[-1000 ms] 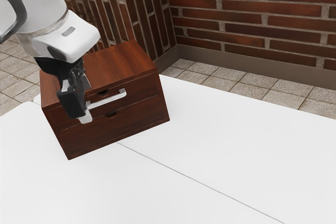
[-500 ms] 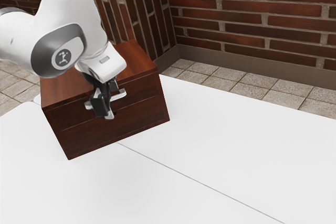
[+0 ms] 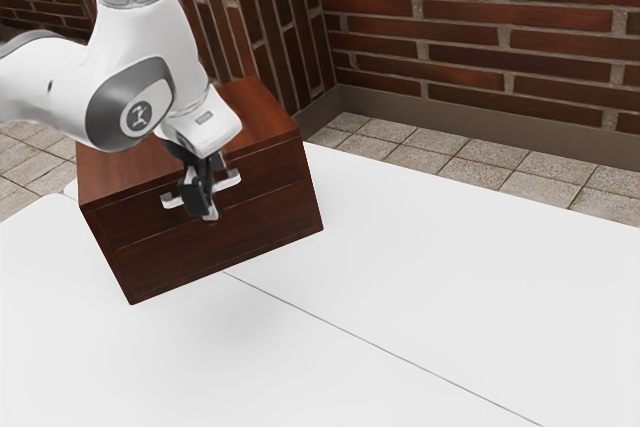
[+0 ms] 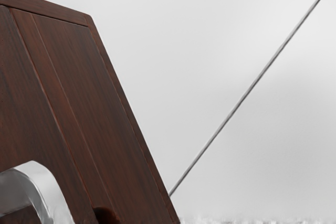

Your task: Pull the drawer handle with one arm to open the drawer

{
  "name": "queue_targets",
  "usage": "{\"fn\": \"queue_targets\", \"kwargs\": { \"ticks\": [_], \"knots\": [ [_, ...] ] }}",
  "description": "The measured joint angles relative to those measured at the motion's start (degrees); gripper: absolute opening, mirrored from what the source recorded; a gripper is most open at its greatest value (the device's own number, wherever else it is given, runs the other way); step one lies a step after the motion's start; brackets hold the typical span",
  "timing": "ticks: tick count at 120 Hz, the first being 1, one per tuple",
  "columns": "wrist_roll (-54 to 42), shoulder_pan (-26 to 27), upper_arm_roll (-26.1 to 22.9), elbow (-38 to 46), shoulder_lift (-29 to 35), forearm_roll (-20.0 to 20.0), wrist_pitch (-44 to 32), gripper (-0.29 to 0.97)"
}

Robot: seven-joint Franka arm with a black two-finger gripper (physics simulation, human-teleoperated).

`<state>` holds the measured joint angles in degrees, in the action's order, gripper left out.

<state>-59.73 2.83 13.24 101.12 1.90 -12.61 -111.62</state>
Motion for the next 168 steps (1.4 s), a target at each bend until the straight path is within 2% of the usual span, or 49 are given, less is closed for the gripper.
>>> {"fn": "queue_targets", "kwargs": {
  "ticks": [25, 47, 54, 61, 86, 93, 112, 129, 141, 154, 168],
  "knots": [
    [0.65, -2.55, 0.31, 1.28, -0.81, 0.02, -1.11, 0.67],
    [1.24, -3.77, -1.64, 1.49, -1.88, 0.21, -2.27, 0.72],
    [1.44, -1.03, 0.73, 1.51, -2.40, 0.31, -2.71, 0.73],
    [1.62, -0.57, 0.67, 1.56, -2.66, 0.38, -3.04, 0.66],
    [2.19, -0.46, 0.30, 2.39, -2.48, 0.34, -3.70, 0.58],
    [2.32, 0.16, 0.65, 3.59, -1.20, 0.31, -3.73, 0.53],
    [2.58, 2.06, 0.79, 8.00, 3.16, 0.20, -3.75, 0.51],
    [2.76, 0.53, 0.60, 12.19, 7.01, 0.12, -3.92, 0.49],
    [2.85, 0.52, 0.39, 14.95, 9.97, 0.06, -4.06, 0.38],
    [2.92, 1.75, -0.19, 16.21, 11.10, 0.36, -4.69, 0.45],
    [2.98, 4.17, -1.10, 16.44, 11.70, 0.56, -5.26, 0.41]
  ]
}}
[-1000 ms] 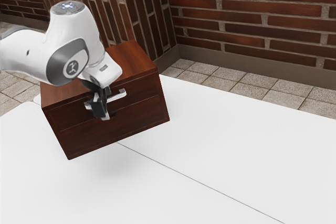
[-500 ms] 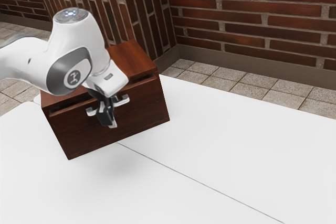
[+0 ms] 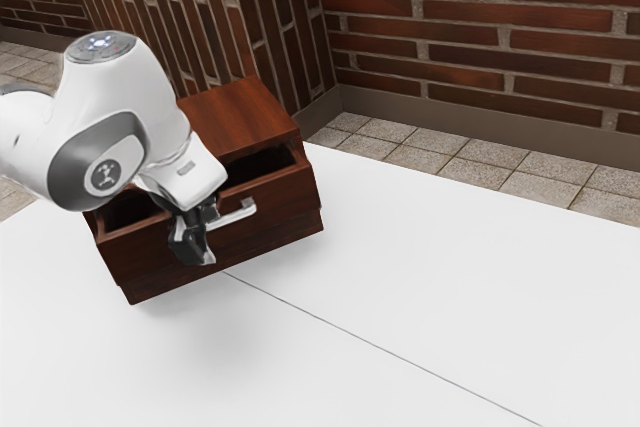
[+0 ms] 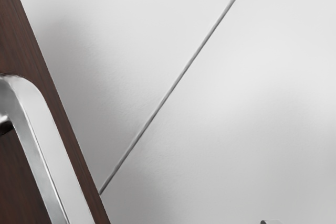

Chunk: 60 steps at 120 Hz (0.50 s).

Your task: Pull the drawer handle with one arm to open the drawer

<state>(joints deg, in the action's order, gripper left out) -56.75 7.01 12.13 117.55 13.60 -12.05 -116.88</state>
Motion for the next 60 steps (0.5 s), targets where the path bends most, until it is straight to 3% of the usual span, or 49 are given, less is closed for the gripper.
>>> {"fn": "queue_targets", "kwargs": {
  "ticks": [13, 20, 28, 60],
  "knots": [
    [0.09, 0.61, -0.63, 2.02, 1.48, 0.07, -0.54, 0.51],
    [0.11, 0.76, -0.85, 3.16, 3.38, 0.06, -0.71, 0.47],
    [0.14, 0.78, -0.93, 4.25, 5.71, 0.04, -0.79, 0.53],
    [0.34, 0.72, -3.06, 4.86, 18.24, 0.04, 1.85, 0.64]
  ]
}}
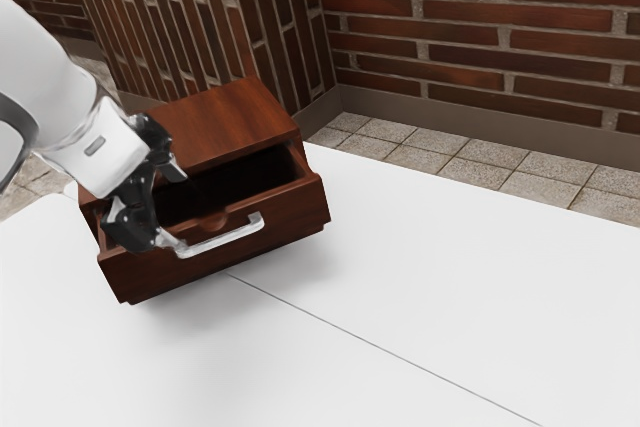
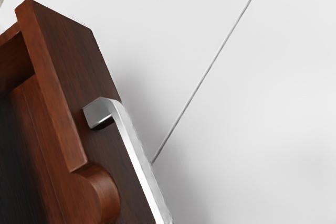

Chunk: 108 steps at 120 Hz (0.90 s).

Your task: Pull the drawer handle with one arm to open the drawer

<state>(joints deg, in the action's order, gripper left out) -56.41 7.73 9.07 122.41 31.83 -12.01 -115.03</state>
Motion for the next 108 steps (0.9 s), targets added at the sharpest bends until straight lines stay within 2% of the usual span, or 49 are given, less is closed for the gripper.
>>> {"fn": "queue_targets", "kwargs": {
  "ticks": [14, 28, 41, 51, 59, 82, 102, 108],
  "knots": [
    [2.35, -0.07, -1.20, -1.28, 2.89, 0.66, 3.56, 0.66],
    [9.69, -0.13, -3.46, -7.11, 2.90, 2.93, 11.50, 0.67],
    [18.01, -0.12, -6.88, -16.14, -3.63, 3.54, 20.07, 0.68],
    [23.56, -0.11, -7.86, -24.72, -13.70, 3.77, 24.53, 0.68],
    [27.49, -0.09, -9.33, -29.01, -18.13, 3.84, 26.94, 0.68],
    [37.00, -0.09, -12.46, -32.22, -22.05, 4.23, 30.51, 0.68],
    [43.25, -0.29, -13.26, -45.81, -21.03, 3.89, 37.80, 0.68],
    [44.80, -0.11, -12.13, -48.75, -22.23, 3.13, 38.88, 0.68]
  ]
}}
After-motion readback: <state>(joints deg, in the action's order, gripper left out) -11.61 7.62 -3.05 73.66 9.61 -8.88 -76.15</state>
